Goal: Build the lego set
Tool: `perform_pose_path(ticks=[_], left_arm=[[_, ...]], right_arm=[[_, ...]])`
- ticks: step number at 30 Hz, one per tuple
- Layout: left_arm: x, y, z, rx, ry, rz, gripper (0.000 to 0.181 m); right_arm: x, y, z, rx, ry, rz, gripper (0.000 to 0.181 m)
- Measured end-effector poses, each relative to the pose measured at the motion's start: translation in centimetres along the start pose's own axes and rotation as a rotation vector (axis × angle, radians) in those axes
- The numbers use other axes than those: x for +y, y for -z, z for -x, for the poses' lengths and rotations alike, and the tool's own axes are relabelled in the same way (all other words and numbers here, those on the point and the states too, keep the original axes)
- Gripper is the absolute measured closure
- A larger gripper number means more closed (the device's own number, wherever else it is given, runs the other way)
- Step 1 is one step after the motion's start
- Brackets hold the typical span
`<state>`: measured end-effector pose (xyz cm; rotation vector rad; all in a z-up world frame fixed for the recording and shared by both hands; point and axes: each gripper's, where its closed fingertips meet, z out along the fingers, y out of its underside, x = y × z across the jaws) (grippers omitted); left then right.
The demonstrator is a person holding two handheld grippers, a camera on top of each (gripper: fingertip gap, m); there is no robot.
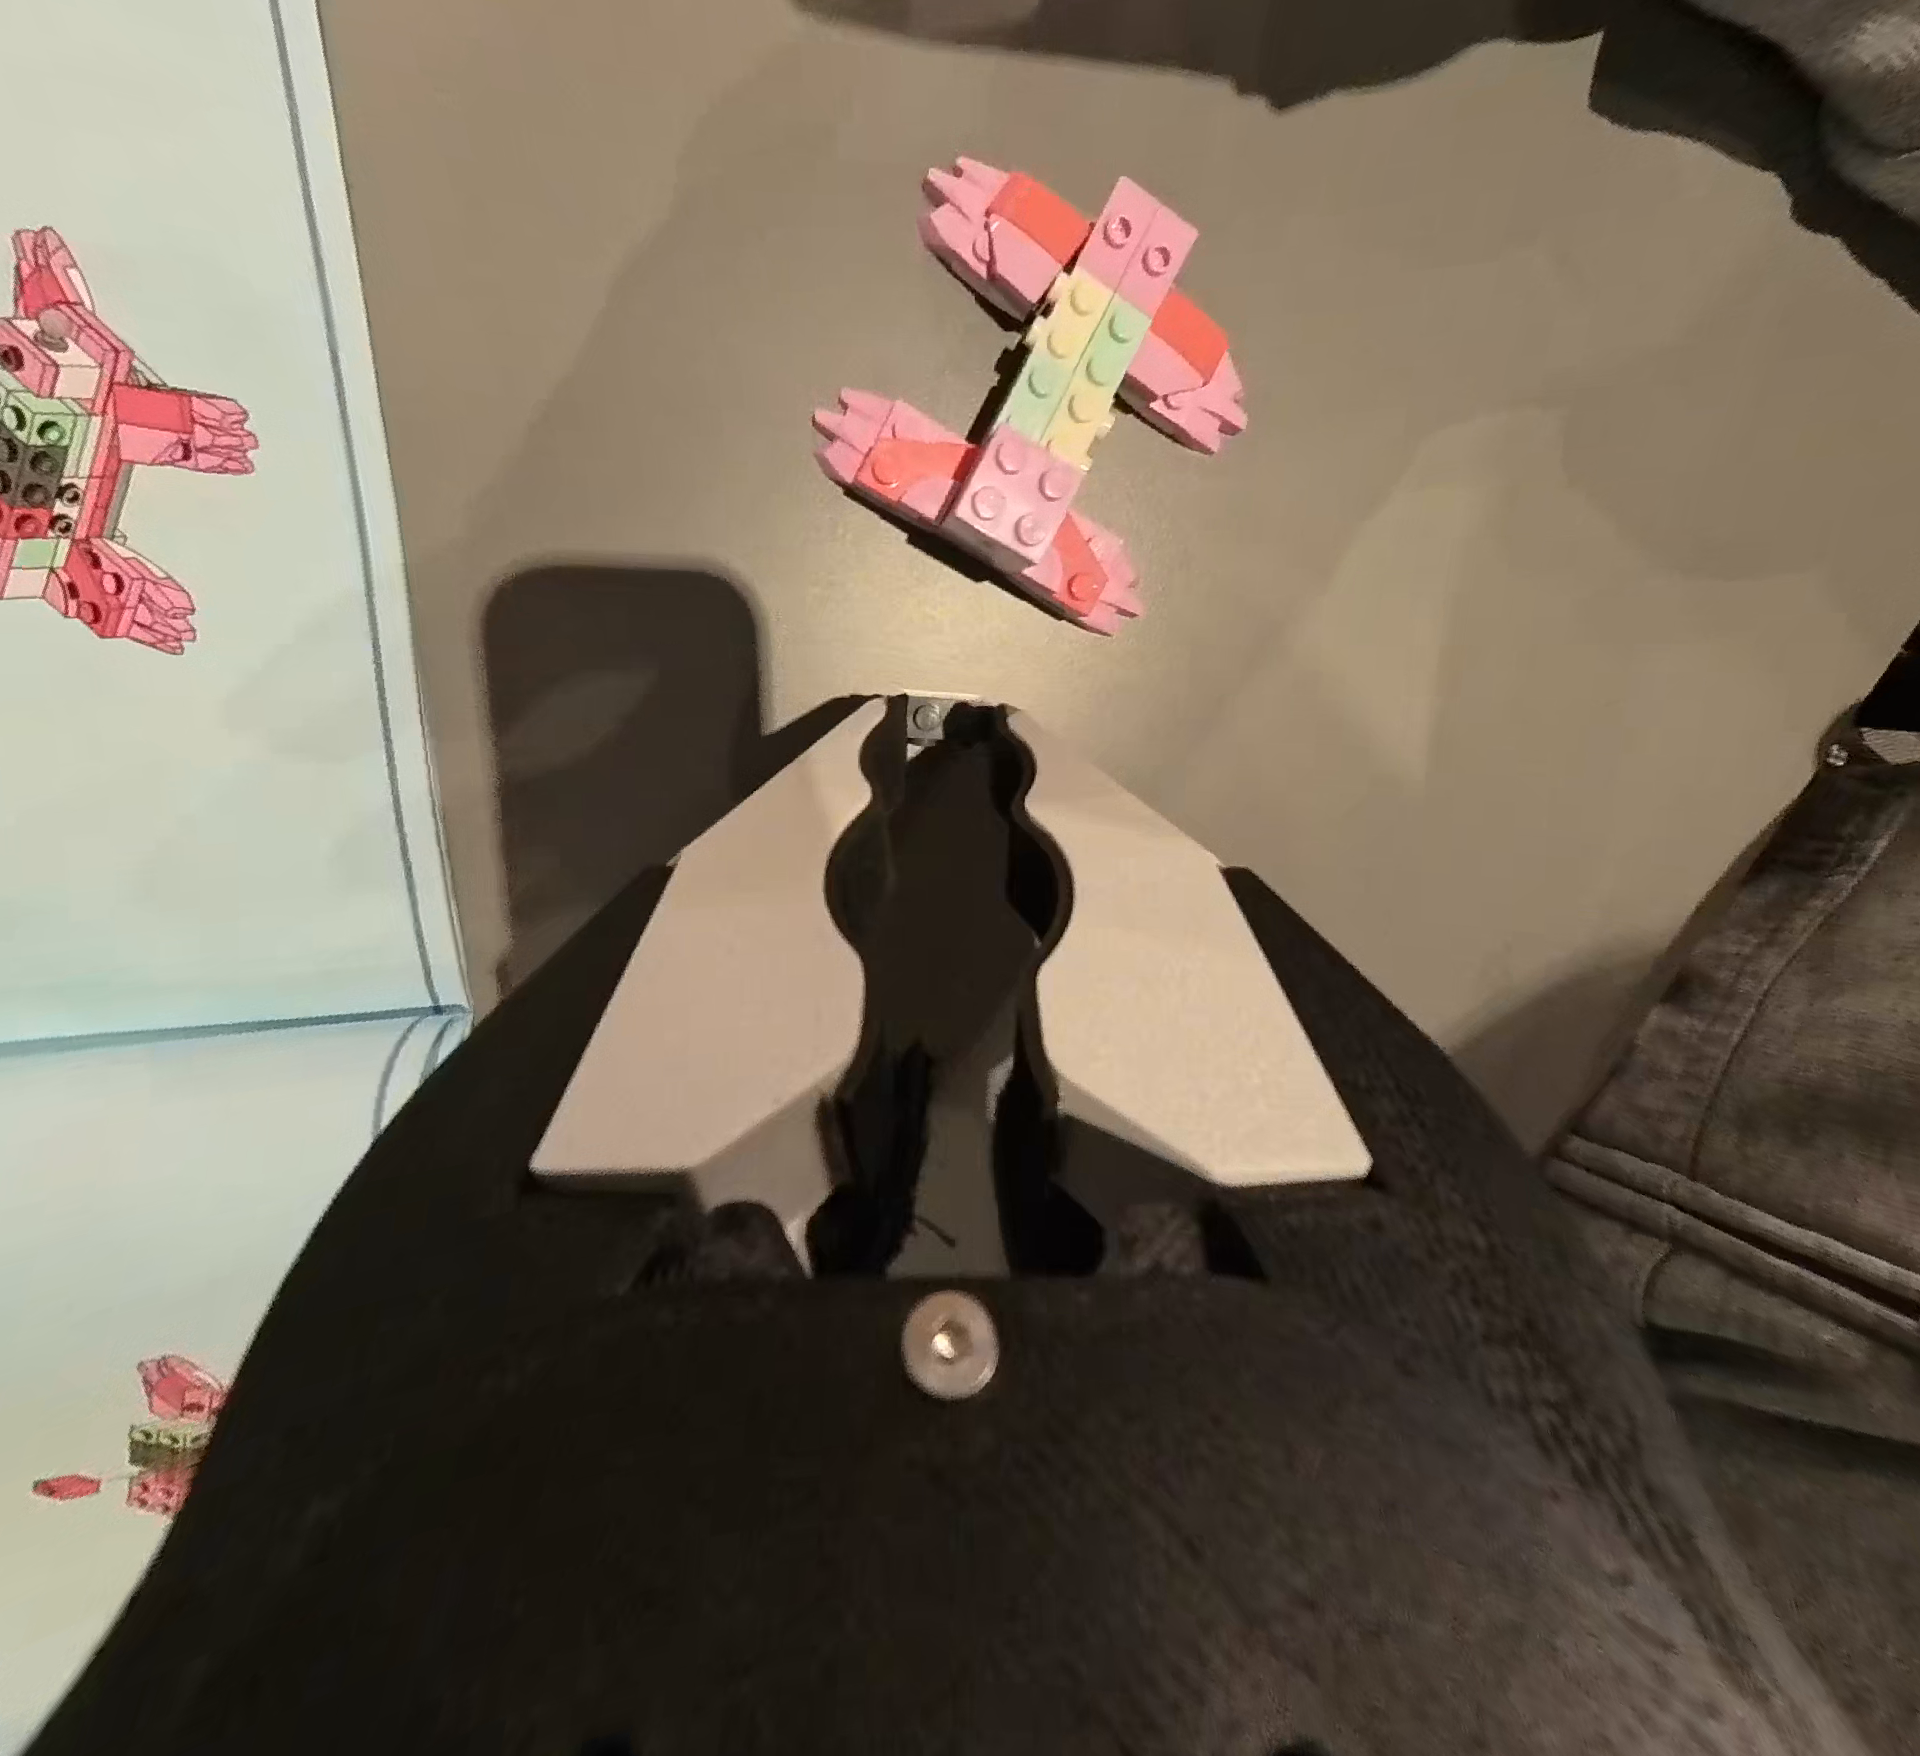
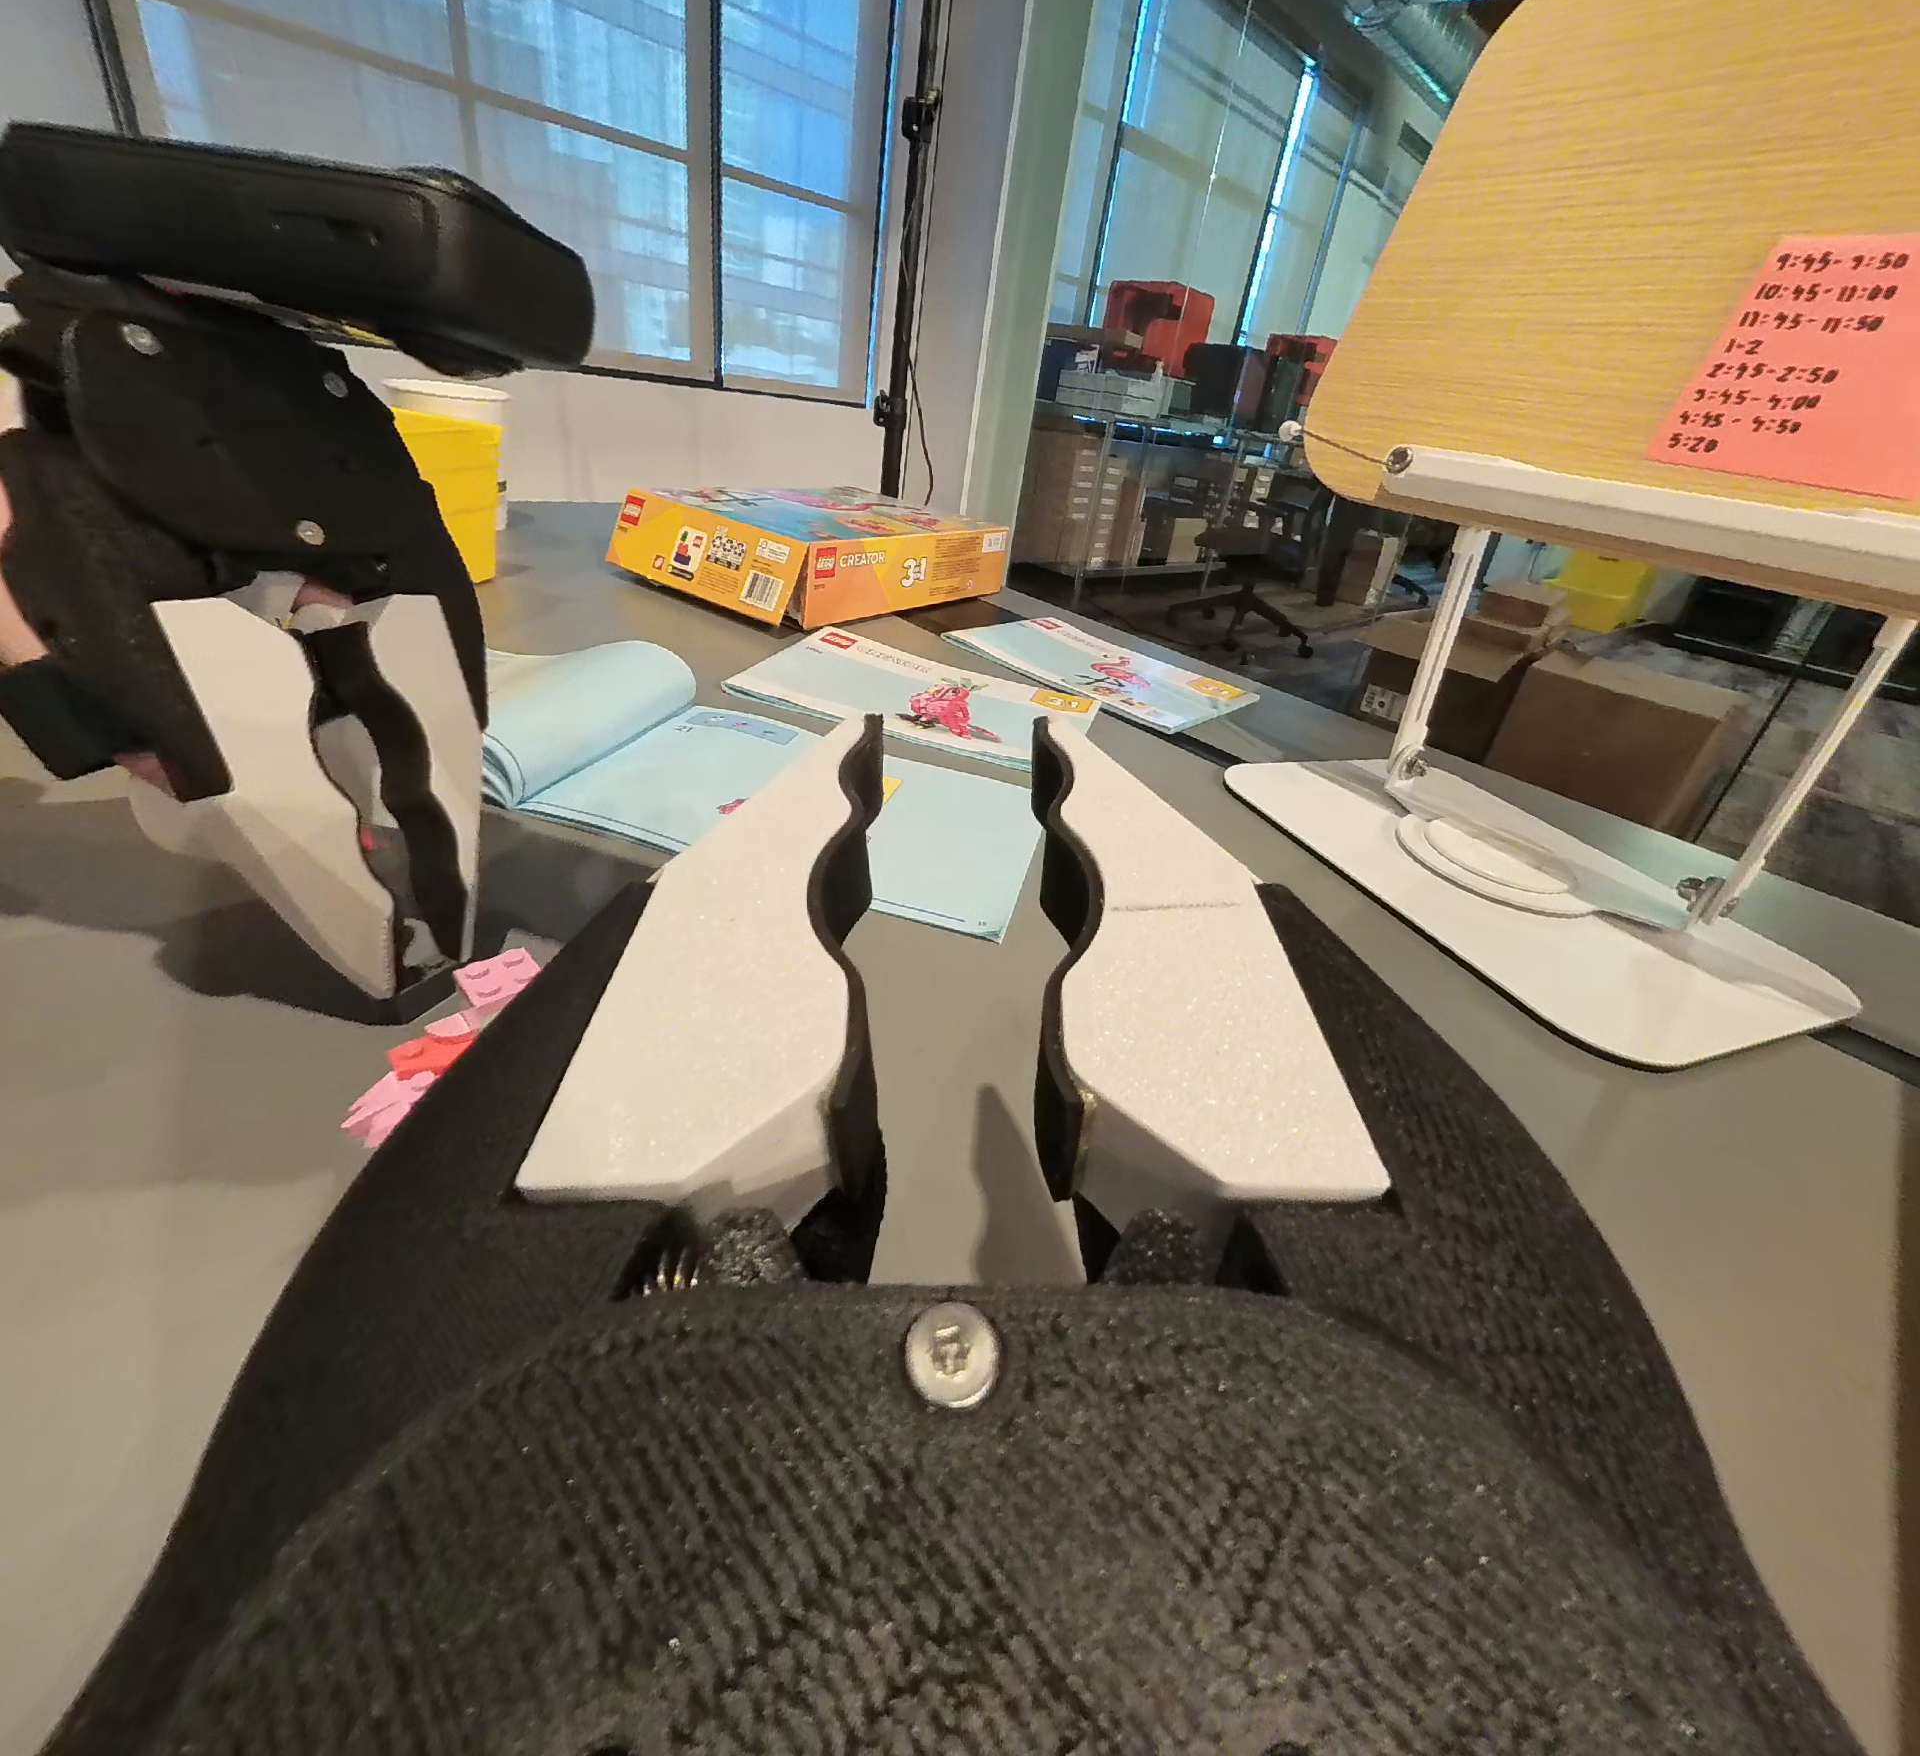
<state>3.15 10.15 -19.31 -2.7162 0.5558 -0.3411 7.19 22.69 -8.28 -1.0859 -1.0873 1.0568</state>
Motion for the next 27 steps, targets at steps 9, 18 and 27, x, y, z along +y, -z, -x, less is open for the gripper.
perform_pose_path(ticks=[9, 18, 27], left_arm=[[-0.6, 0.6, 0.0, 0.059, 0.099, -0.105, 0.121], [-1.1, 9.1, 6.8, -0.234, 0.125, -0.846, 0.112], [1.9, 9.5, 4.6, -0.097, 0.085, -1.002, 0.122]], right_arm=[[0.1, 0.0, 0.0, -0.009, -0.016, 0.005, 0.153], [1.3, -0.4, 5.0, -0.304, 0.007, 0.139, 0.150], [7.1, 1.4, 9.5, -0.548, 0.035, 0.537, 0.146]])
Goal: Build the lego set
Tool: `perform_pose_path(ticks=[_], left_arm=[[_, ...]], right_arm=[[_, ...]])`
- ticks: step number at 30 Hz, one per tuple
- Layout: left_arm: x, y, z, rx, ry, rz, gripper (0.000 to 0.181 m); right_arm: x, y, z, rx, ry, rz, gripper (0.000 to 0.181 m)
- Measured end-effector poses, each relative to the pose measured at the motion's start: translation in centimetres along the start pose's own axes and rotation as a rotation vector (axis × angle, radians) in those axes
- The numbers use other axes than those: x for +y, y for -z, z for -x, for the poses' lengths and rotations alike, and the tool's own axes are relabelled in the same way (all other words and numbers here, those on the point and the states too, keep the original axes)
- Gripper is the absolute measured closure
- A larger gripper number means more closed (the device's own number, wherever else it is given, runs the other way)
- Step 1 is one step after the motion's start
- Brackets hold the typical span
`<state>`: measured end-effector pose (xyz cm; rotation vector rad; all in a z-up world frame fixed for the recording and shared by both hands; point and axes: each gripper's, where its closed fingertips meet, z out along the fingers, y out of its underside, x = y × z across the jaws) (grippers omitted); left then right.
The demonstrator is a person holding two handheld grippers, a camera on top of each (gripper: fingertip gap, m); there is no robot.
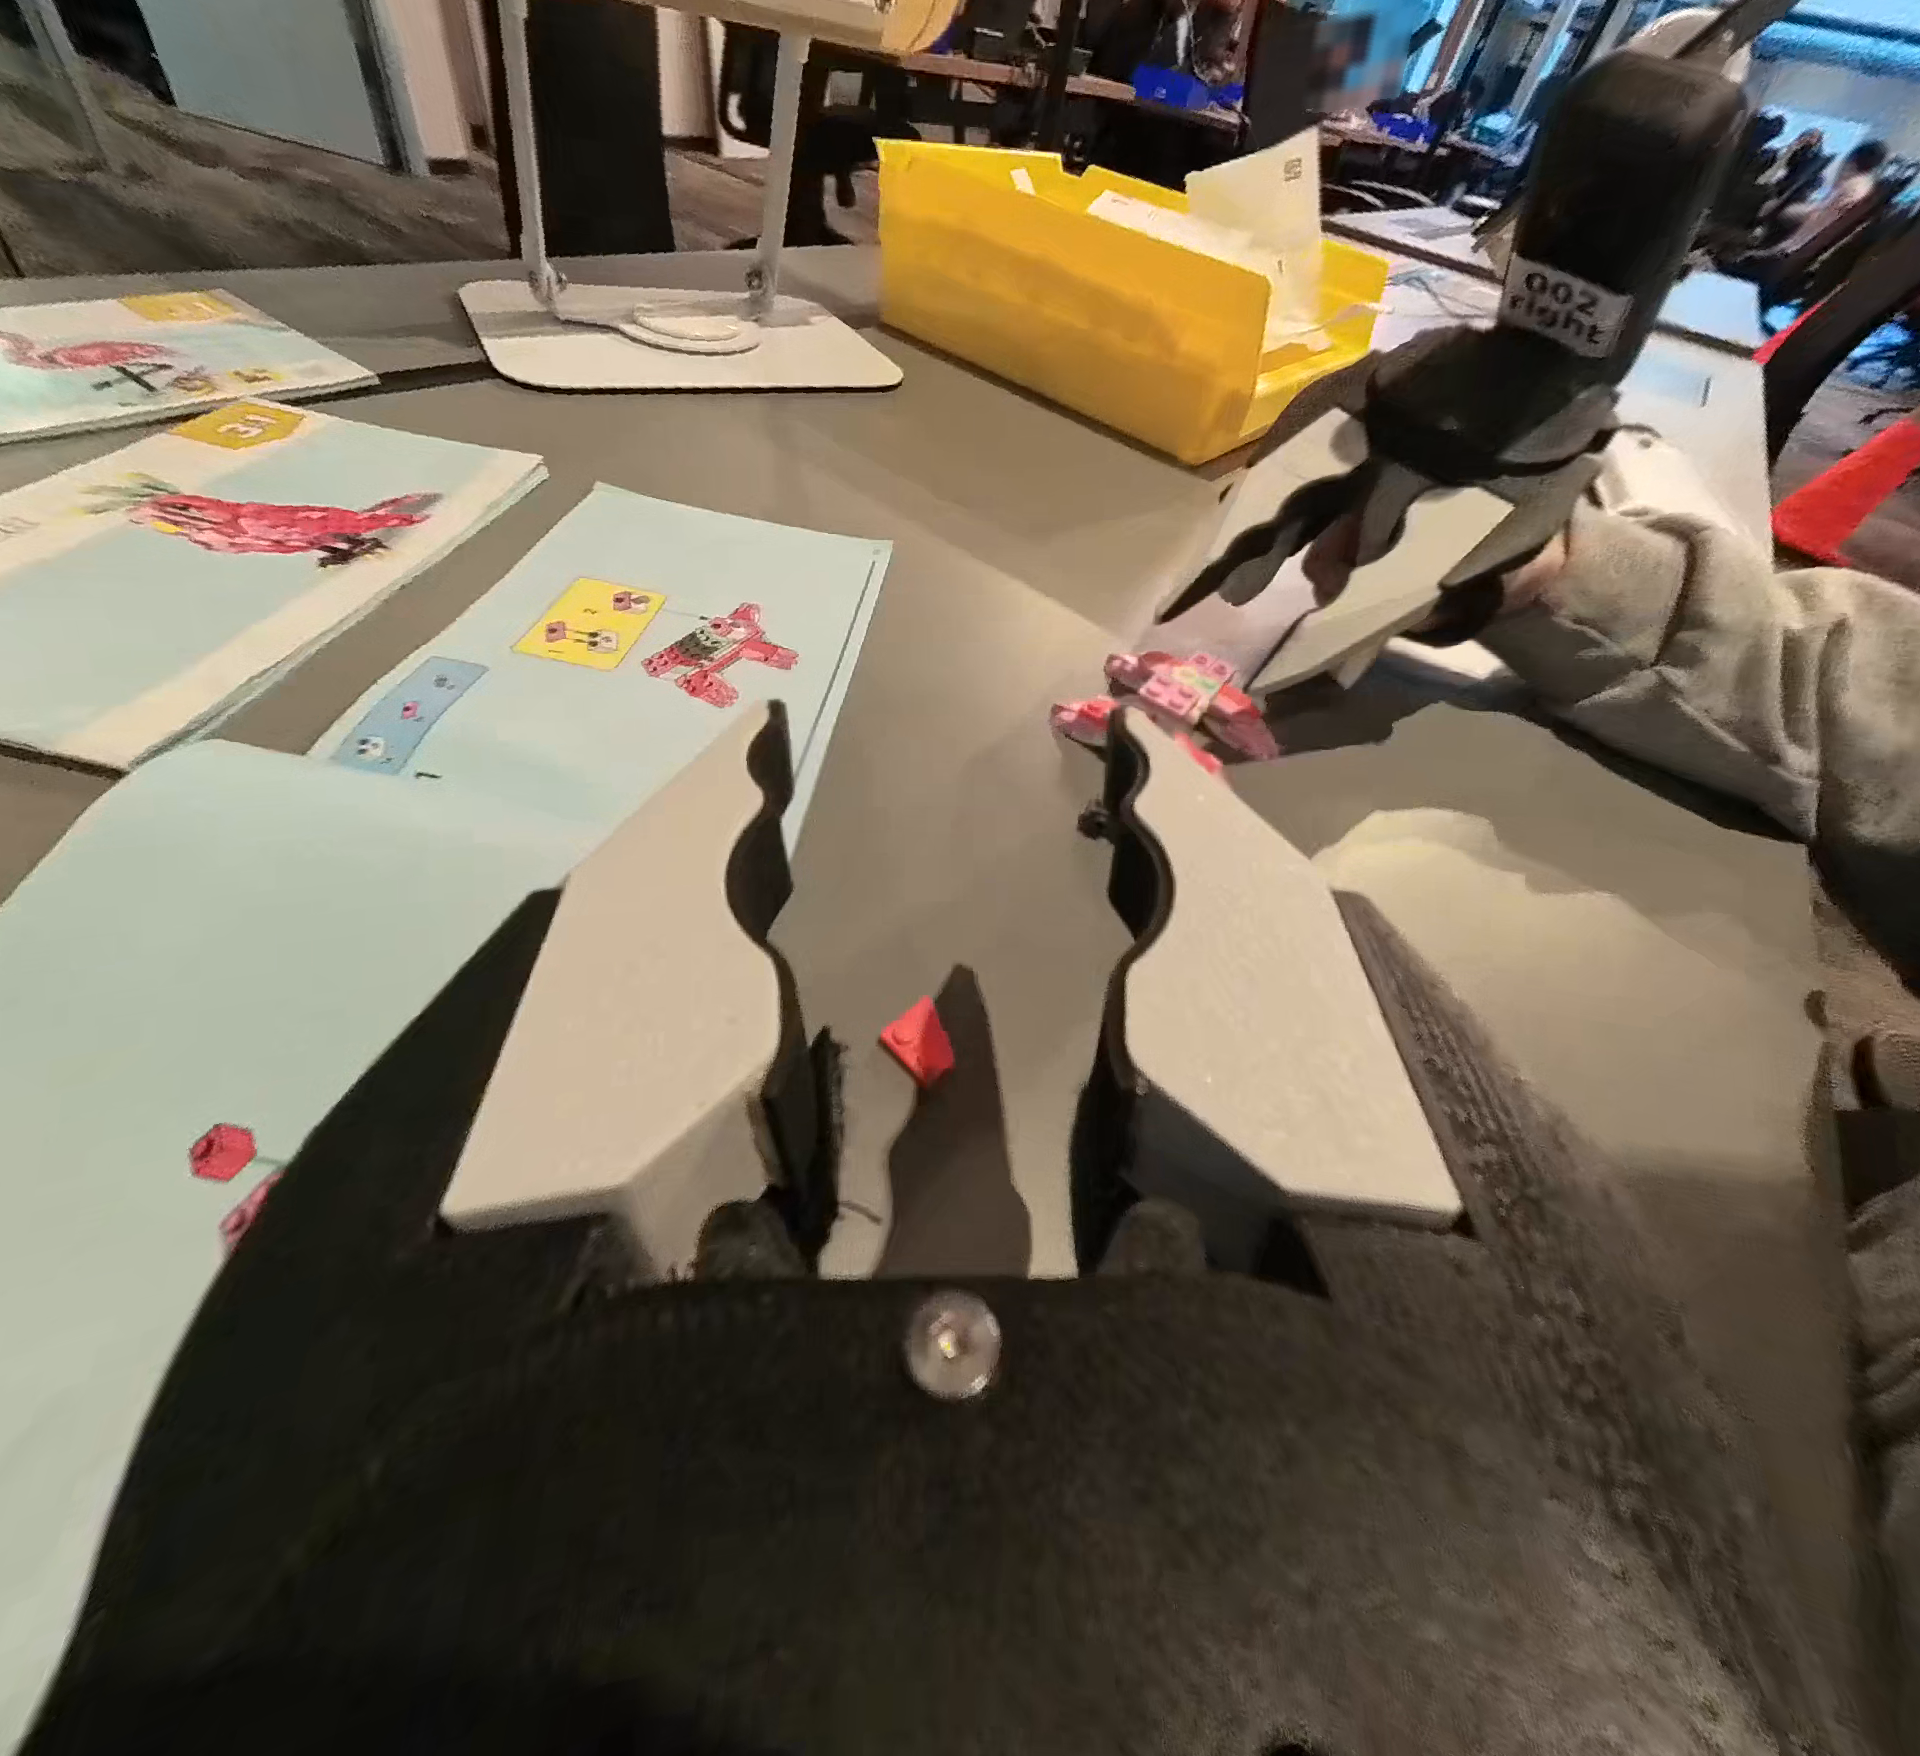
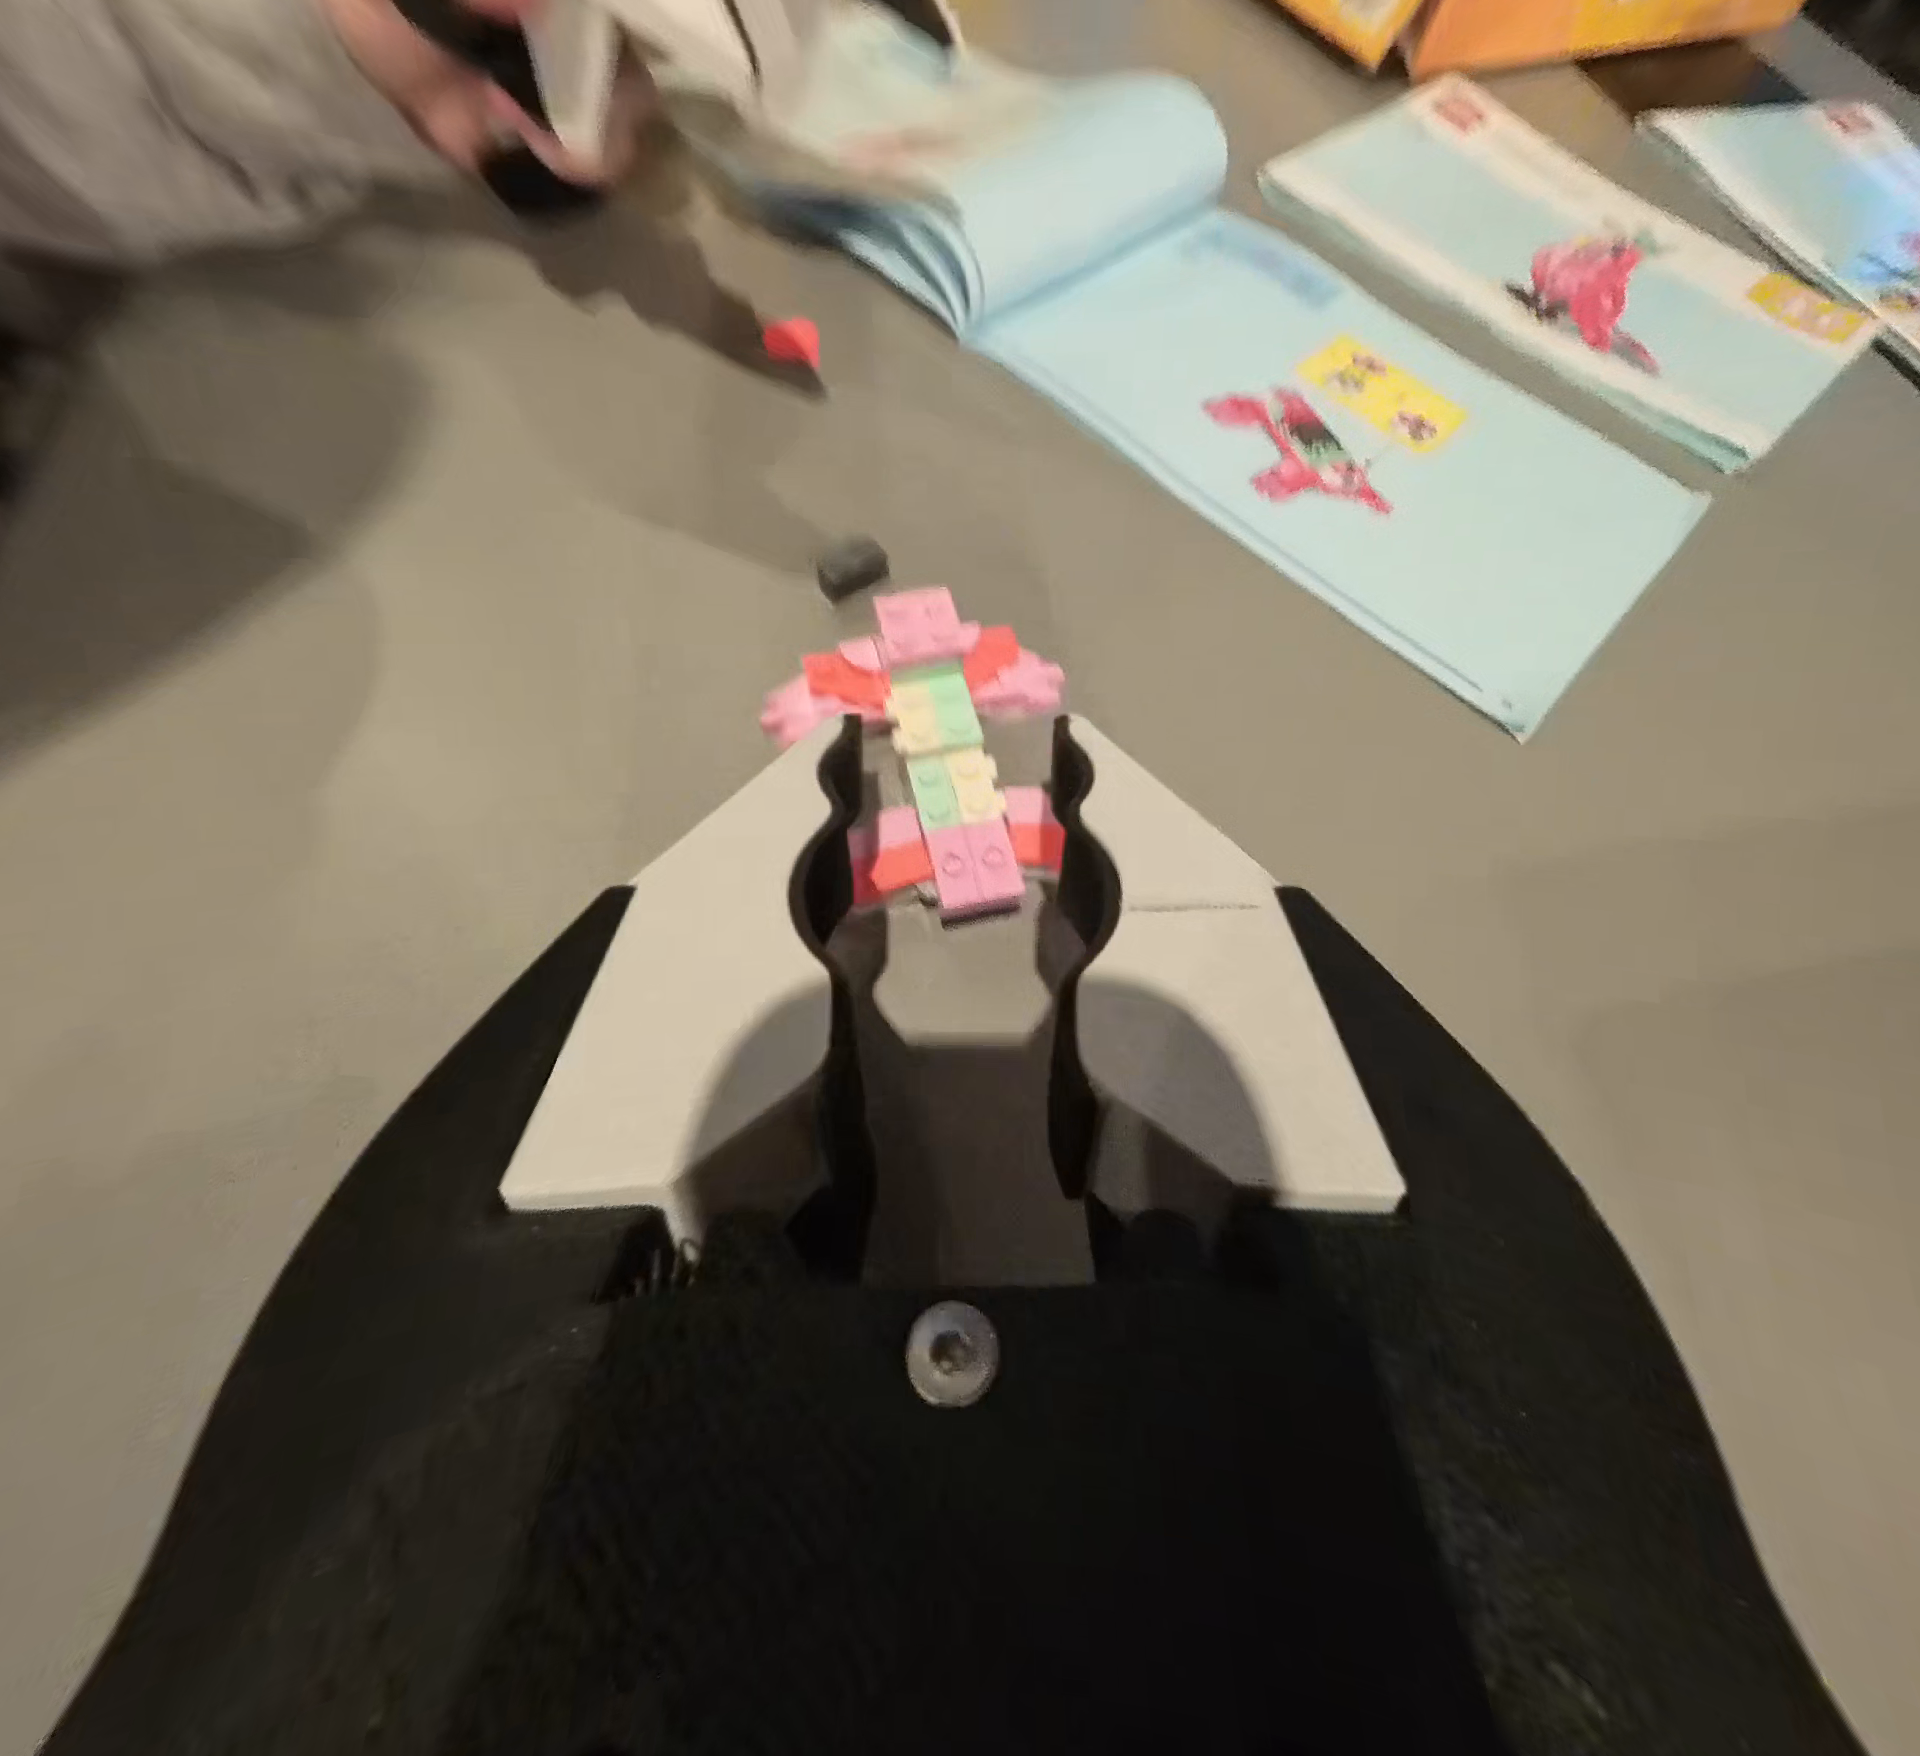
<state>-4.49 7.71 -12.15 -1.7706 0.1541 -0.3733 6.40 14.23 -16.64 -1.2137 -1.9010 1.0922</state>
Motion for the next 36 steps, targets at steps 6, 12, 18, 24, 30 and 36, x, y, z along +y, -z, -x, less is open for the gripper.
perform_pose_path(ticks=[6, 12, 18, 24, 30, 36], left_arm=[[-0.3, 1.3, 0.0, -0.023, -0.026, -0.043, 0.126], [-0.8, 2.1, 0.5, -0.048, 0.002, -0.084, 0.128], [-0.8, 2.1, 0.9, -0.075, -0.003, -0.075, 0.132], [-0.7, 1.9, 0.7, -0.092, -0.033, -0.067, 0.135], [-0.4, 1.7, 0.7, -0.097, -0.045, -0.047, 0.136], [-0.7, 2.0, 0.8, -0.102, -0.030, -0.068, 0.136]], right_arm=[[2.1, -0.9, -0.3, 0.029, 0.019, 0.149, 0.152], [2.3, -0.4, 0.7, -0.038, -0.021, 0.149, 0.164], [2.1, -0.2, 3.8, -0.194, 0.024, 0.156, 0.165], [-0.6, -3.2, 8.3, -0.331, 0.108, 0.112, 0.165], [-2.0, -7.1, 10.2, -0.309, 0.165, 0.142, 0.164], [-4.3, -5.7, 7.6, -0.239, 0.076, -0.005, 0.147]])
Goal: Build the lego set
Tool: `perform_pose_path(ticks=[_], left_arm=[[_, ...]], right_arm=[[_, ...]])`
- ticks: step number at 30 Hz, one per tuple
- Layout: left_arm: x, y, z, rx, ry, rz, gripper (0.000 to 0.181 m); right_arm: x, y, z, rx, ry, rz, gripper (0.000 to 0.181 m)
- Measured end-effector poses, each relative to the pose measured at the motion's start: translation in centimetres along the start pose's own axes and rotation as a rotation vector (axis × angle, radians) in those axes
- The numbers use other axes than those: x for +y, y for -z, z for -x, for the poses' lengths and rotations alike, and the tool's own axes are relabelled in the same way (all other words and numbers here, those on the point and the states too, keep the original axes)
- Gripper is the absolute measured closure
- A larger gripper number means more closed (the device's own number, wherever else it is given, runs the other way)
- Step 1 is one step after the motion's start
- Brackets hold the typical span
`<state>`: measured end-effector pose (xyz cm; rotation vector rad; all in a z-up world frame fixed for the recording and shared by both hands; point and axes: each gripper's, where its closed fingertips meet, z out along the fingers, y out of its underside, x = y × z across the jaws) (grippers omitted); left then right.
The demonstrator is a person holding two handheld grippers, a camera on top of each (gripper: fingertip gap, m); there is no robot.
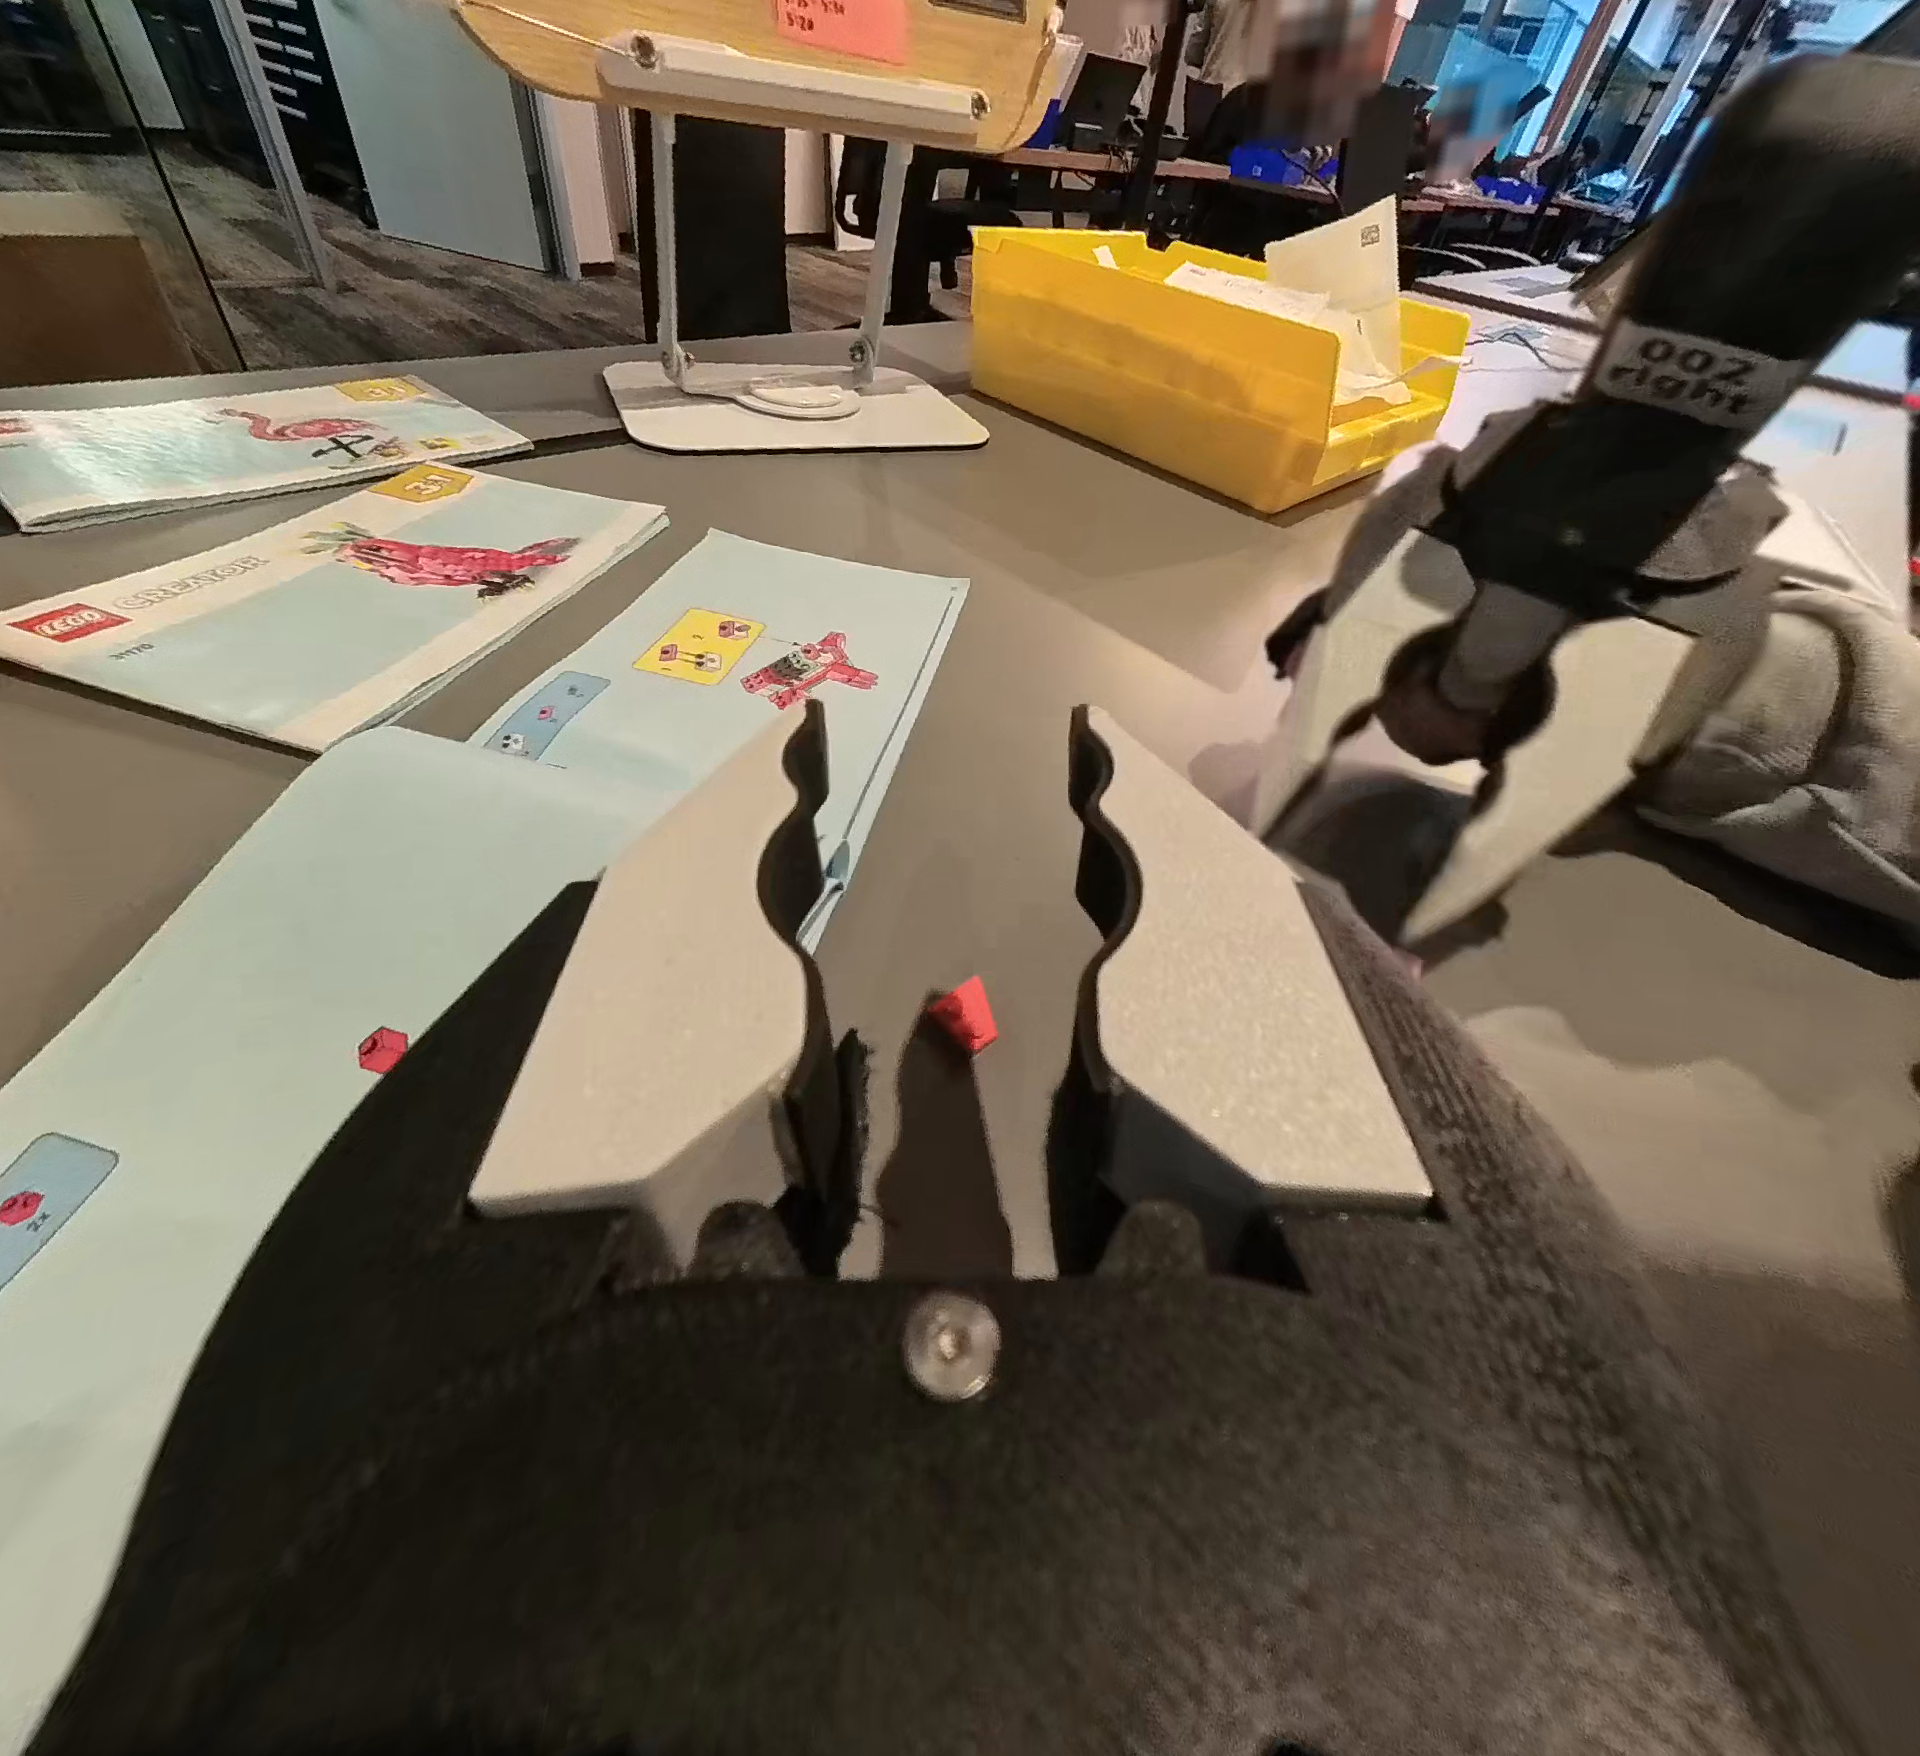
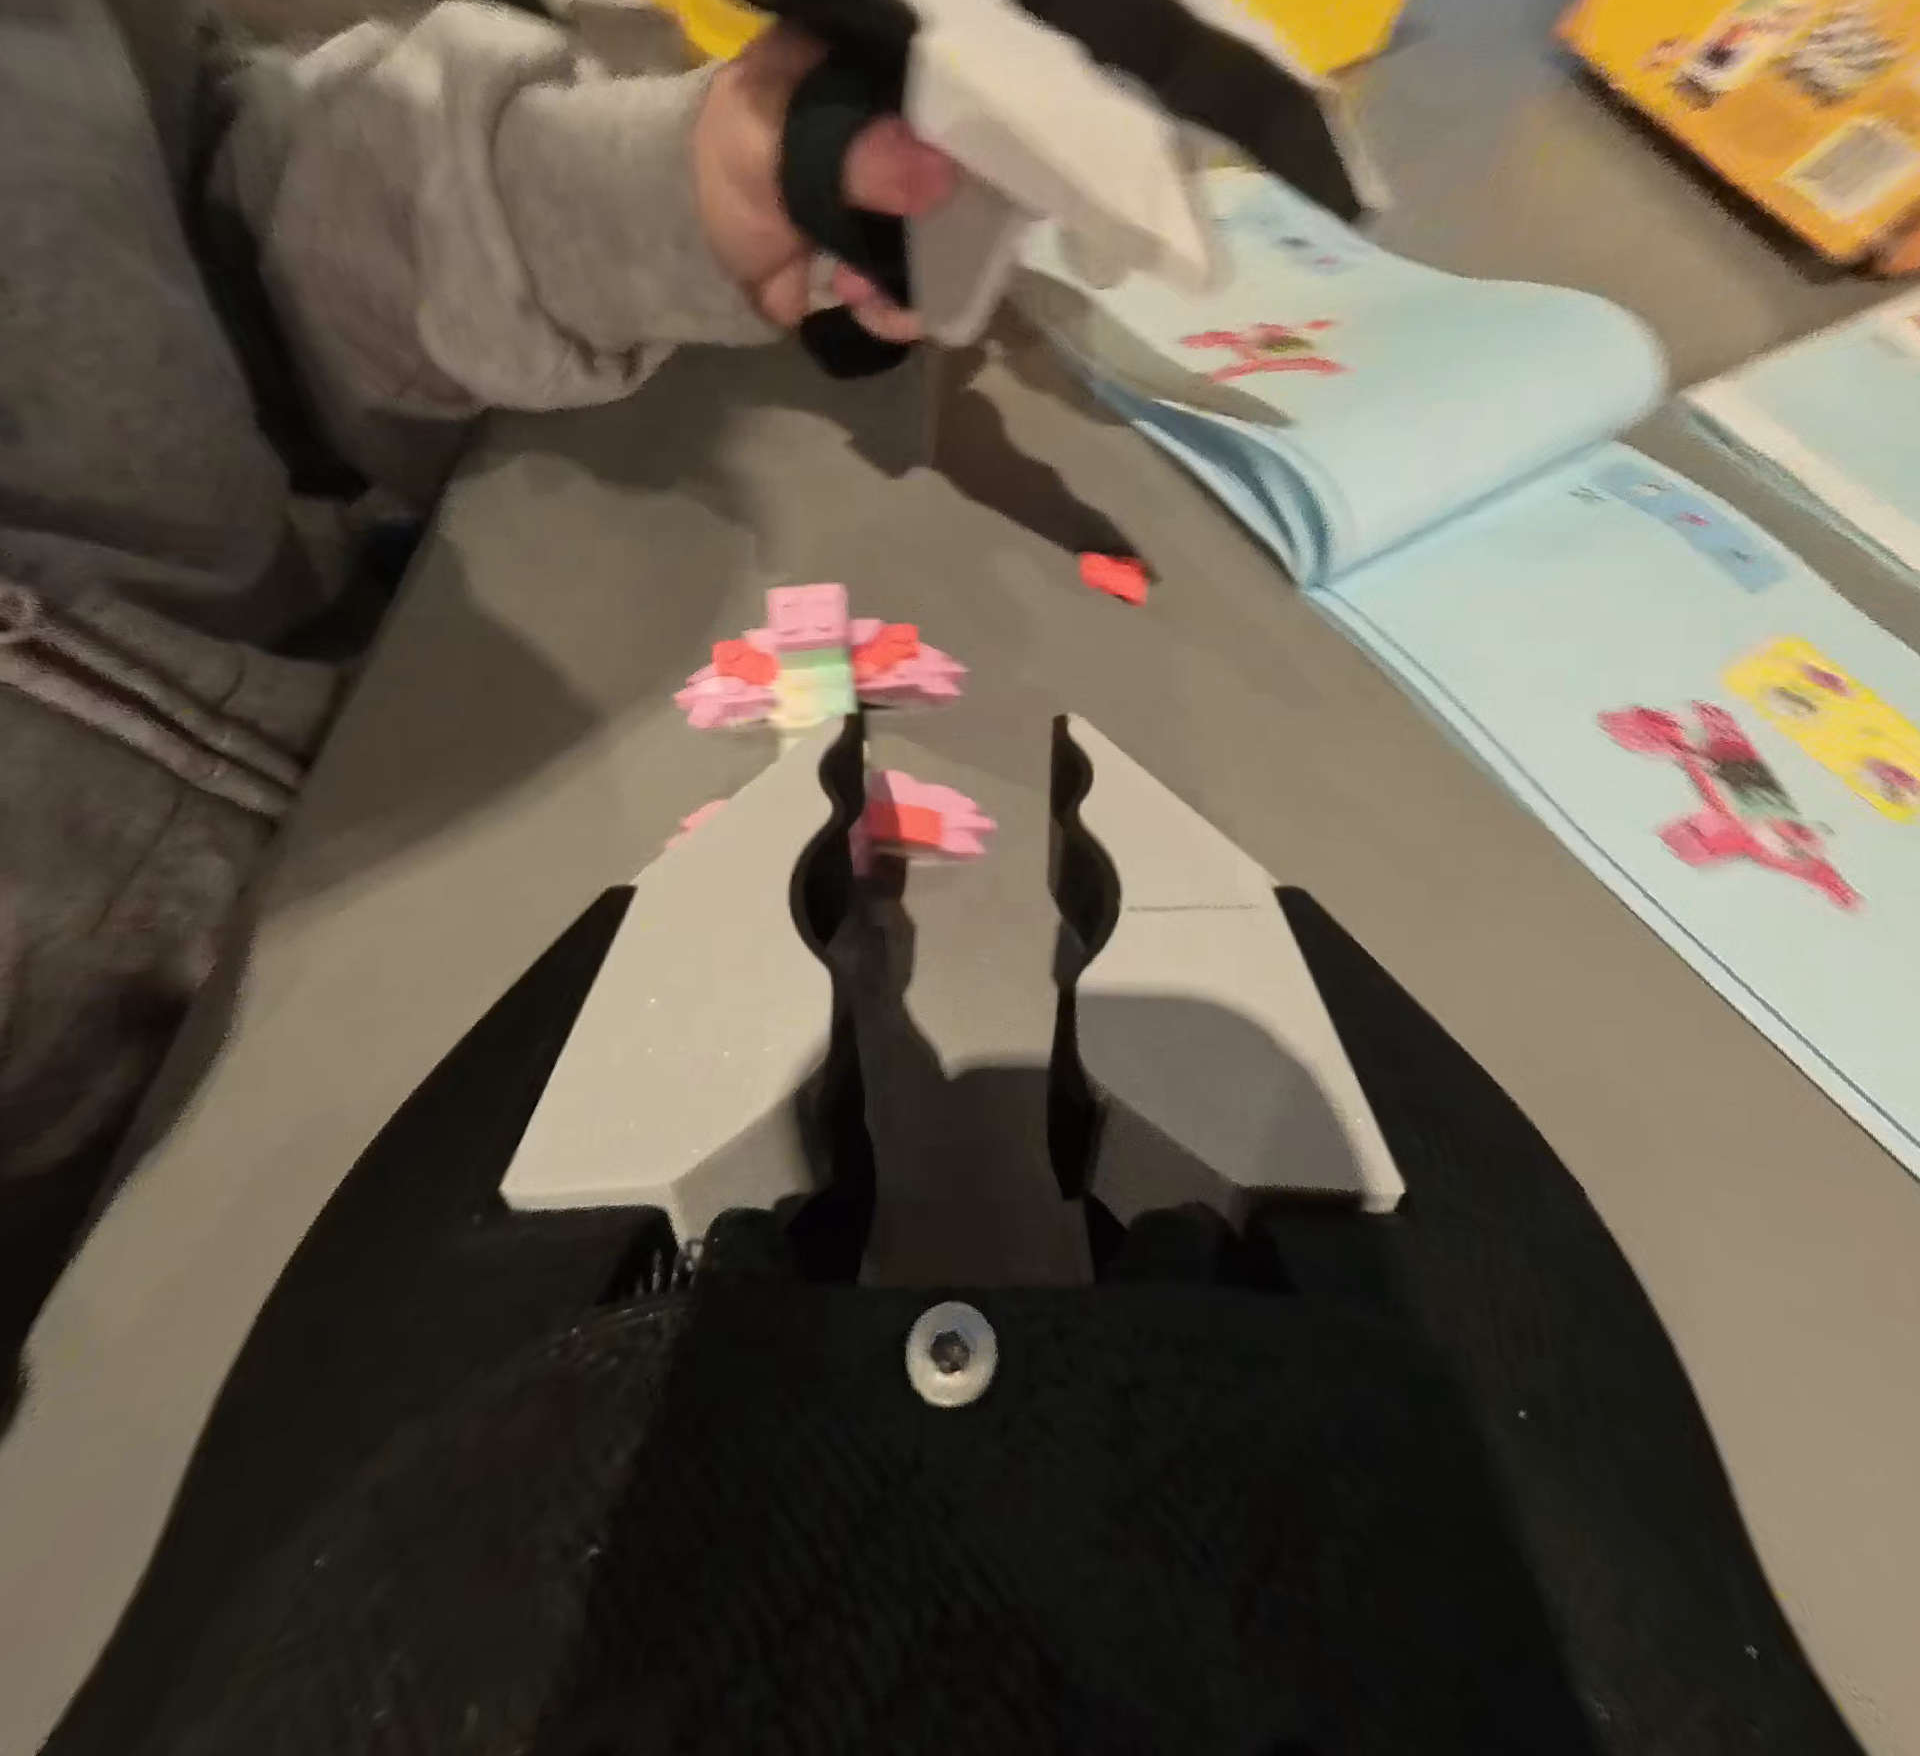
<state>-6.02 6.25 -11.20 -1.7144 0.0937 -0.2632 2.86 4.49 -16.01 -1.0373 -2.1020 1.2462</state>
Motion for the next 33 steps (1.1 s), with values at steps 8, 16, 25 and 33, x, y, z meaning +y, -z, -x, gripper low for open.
perform_pose_path(ticks=[8, 16, 25, 33], left_arm=[[0.4, -0.3, -0.1, 0.013, 0.016, 0.019, 0.136], [0.4, -0.2, 0.1, 0.008, 0.024, 0.020, 0.136], [0.5, -0.2, 0.2, 0.001, 0.033, 0.026, 0.135], [0.7, -0.3, 0.2, 0.004, 0.035, 0.034, 0.135]], right_arm=[[2.7, 0.9, -4.6, 0.077, -0.068, 0.072, 0.144], [3.7, 0.7, -3.5, -0.013, -0.050, 0.139, 0.154], [4.1, 2.2, -1.2, -0.107, -0.086, 0.113, 0.161], [3.9, 1.2, -1.8, -0.080, -0.068, 0.131, 0.159]])
